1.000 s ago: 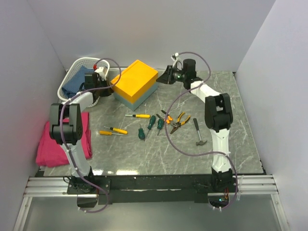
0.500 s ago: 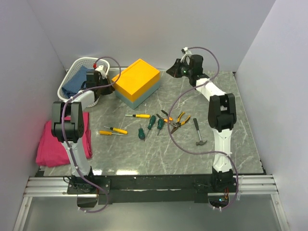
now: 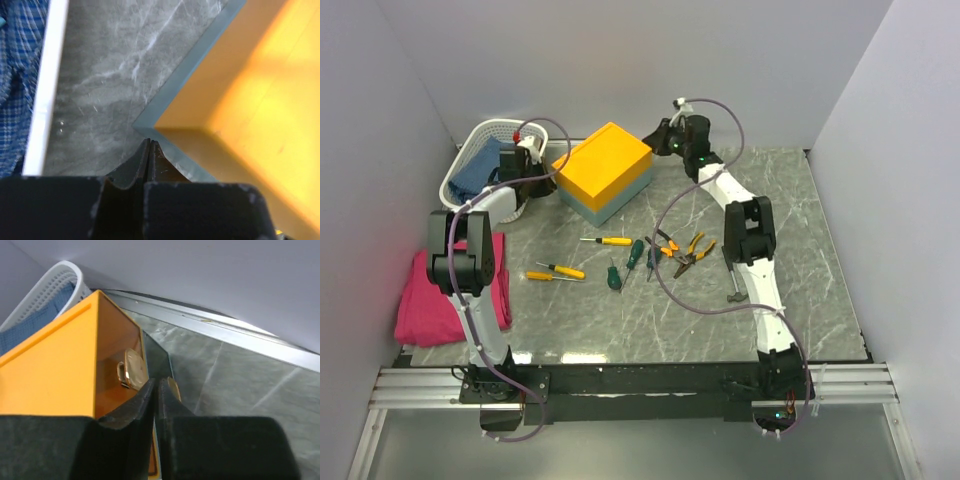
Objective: Sort the tools into containers
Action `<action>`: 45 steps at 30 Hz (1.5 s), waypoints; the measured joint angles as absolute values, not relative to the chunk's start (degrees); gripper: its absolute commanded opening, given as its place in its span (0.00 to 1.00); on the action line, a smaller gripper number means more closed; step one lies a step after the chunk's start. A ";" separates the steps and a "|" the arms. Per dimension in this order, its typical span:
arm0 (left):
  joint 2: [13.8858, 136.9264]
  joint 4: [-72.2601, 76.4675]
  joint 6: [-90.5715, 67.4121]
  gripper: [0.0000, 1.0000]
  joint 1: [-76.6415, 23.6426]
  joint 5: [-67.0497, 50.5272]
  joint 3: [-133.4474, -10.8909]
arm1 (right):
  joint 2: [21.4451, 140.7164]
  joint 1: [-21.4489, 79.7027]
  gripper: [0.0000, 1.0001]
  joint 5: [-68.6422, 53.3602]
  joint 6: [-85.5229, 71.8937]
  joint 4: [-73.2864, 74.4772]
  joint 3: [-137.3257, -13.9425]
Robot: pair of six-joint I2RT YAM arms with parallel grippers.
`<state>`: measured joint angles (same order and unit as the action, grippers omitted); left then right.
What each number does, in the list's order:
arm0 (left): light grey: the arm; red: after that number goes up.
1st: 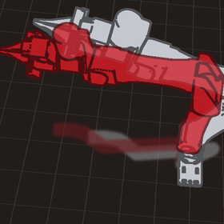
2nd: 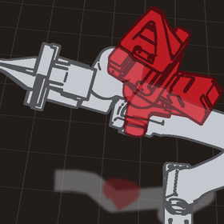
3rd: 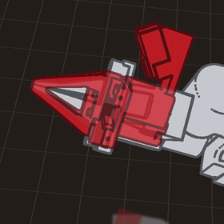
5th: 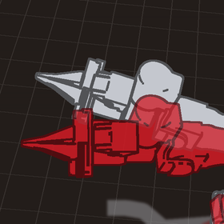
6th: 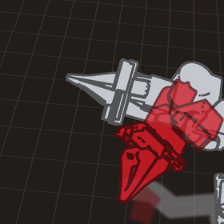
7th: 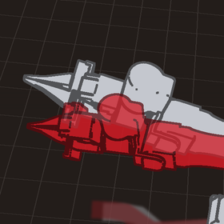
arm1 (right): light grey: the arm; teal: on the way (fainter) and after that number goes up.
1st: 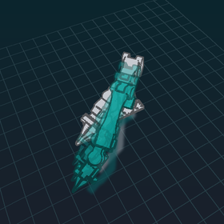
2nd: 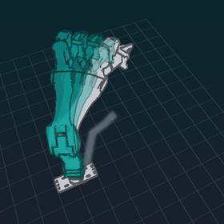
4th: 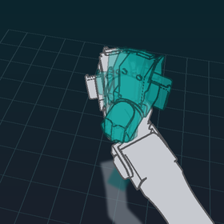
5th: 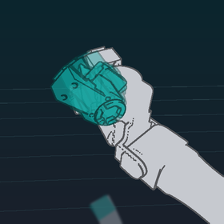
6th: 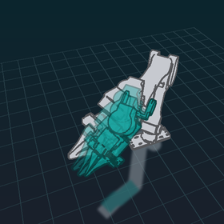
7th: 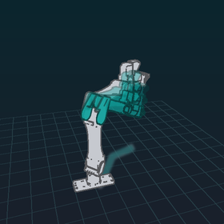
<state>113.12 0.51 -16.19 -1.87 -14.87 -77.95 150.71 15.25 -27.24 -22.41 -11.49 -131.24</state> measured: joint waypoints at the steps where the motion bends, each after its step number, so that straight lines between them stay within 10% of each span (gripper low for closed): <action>1: 113.21 0.30 -16.16 0.01 -1.85 -14.72 -78.41 | 150.71 15.70 0.11 -28.25 -22.79 -11.66 -131.07; 38: 128.16 4.97 -14.41 0.05 -8.29 -13.69 -98.96 | 112.07 11.86 0.19 -42.81 -20.69 -5.91 -80.44; 45: 130.17 6.20 -14.31 0.47 -9.23 -13.87 -101.34 | 108.25 13.87 0.20 -42.65 -19.18 -6.55 -77.01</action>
<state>130.17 6.20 -14.31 -9.23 -13.87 -101.34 108.25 13.87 -42.65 -19.18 -6.55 -77.01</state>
